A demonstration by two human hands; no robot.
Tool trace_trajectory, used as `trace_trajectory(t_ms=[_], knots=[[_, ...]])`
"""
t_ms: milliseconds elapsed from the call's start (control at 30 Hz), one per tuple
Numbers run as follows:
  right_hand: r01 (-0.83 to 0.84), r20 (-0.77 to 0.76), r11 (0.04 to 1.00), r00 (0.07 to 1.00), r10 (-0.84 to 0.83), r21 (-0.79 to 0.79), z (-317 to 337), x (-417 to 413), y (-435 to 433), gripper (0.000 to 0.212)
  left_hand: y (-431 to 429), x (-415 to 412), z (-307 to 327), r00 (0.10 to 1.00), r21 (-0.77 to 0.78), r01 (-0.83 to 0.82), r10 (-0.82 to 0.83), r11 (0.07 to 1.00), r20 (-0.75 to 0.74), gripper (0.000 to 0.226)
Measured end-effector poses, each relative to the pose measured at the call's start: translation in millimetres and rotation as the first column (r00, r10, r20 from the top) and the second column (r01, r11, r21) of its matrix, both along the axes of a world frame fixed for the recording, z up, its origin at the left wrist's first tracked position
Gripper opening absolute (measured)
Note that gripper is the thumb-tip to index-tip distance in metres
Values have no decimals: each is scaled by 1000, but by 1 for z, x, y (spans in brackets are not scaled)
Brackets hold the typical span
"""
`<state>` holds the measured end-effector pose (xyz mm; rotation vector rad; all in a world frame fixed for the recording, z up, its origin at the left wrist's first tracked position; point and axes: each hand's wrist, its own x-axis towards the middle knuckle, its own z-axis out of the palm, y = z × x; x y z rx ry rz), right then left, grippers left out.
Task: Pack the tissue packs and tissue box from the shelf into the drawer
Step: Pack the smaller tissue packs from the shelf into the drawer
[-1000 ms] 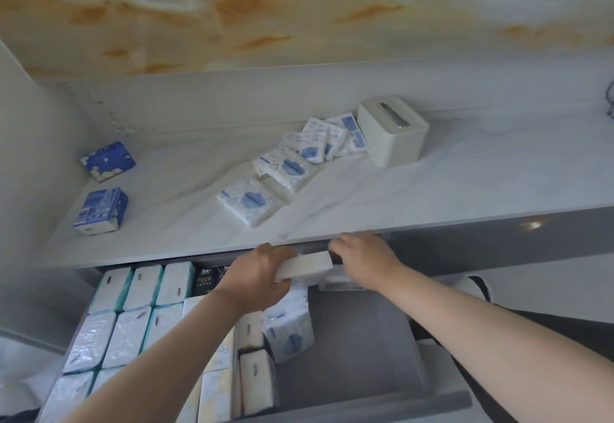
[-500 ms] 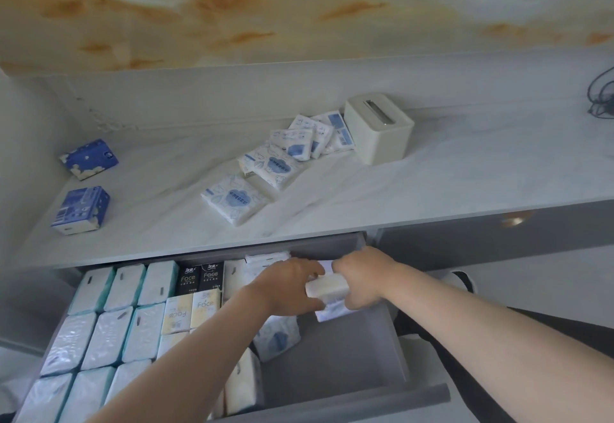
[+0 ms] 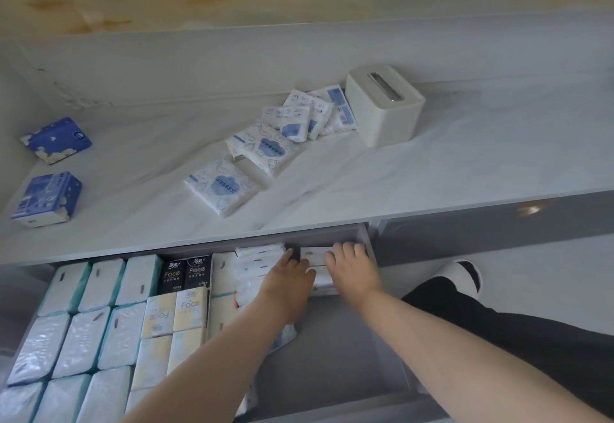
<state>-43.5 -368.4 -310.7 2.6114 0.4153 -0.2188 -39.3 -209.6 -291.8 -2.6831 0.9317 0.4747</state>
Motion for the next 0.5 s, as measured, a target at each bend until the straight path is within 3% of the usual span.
trace_trajectory(t_ms=[100,300,500], knots=[[-32,-5,999,999,32,-44,-9,3,2,77,-7,-2,-7,999,-81,-51,50,995,-15,48],[-100,28,969,994,109,-226,-1,8,7,42,-5,-3,-5,989,-4,-80,80,997,124,53],[-140,38,986,989,144,-85,-3,6,2,46,-9,0,-4,997,28,-69,68,997,29,69]])
